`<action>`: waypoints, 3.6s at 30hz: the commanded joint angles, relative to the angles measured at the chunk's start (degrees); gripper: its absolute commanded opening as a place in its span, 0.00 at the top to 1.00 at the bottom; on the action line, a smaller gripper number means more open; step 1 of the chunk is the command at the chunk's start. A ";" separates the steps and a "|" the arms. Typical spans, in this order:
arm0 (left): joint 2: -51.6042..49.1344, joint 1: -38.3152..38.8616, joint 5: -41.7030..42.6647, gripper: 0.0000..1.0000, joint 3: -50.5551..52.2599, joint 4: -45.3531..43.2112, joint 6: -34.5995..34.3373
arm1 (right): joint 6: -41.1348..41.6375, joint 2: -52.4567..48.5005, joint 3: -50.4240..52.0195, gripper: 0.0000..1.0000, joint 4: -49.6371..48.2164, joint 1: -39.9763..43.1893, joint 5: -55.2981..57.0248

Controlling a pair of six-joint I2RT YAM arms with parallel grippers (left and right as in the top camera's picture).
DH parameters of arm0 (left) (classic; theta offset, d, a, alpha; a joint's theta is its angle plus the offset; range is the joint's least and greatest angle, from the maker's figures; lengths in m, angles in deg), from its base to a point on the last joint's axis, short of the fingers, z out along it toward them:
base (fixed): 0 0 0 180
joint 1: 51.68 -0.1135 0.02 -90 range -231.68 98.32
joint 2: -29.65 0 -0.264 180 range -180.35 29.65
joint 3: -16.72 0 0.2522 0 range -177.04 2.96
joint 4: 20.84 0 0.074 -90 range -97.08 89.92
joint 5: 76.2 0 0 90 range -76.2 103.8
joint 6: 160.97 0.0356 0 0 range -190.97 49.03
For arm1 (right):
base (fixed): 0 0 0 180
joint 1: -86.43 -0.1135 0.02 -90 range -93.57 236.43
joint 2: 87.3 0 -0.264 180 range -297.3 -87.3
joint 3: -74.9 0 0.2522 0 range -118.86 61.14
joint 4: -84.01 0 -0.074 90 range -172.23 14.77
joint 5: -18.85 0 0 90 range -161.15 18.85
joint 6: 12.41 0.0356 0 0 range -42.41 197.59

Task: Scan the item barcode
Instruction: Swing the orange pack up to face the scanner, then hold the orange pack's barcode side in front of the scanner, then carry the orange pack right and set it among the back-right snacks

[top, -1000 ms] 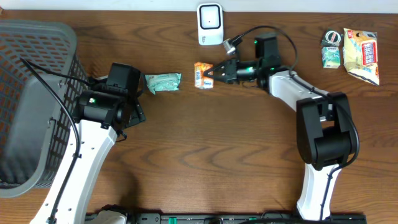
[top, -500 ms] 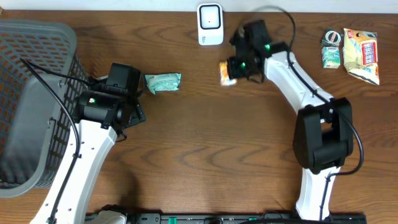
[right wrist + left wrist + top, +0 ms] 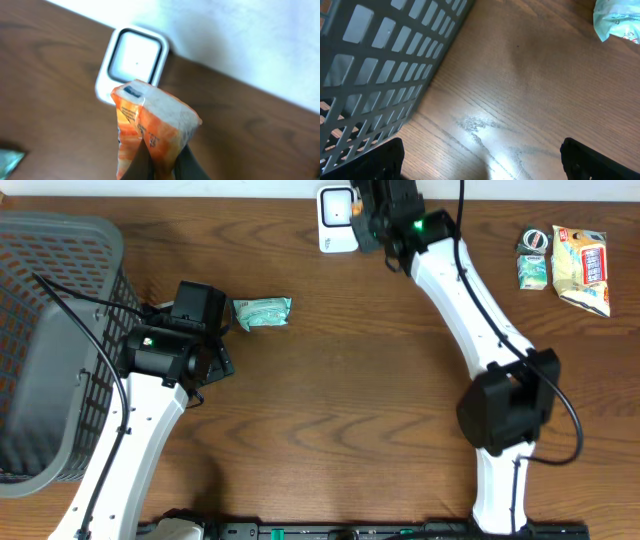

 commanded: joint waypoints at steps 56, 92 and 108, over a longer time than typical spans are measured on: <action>0.31 -0.31 -0.74 0.02 -0.20 0.13 -0.31 | -44.28 -20.68 -15.43 0.99 -19.26 -1.25 16.24; 0.31 -0.31 -0.74 0.02 -0.20 0.13 -0.31 | -2.08 -15.65 -15.41 0.92 21.62 31.89 23.89; 0.31 -0.31 -0.74 0.02 -0.20 0.13 -0.31 | -0.31 -15.67 -14.71 0.01 23.96 32.59 0.15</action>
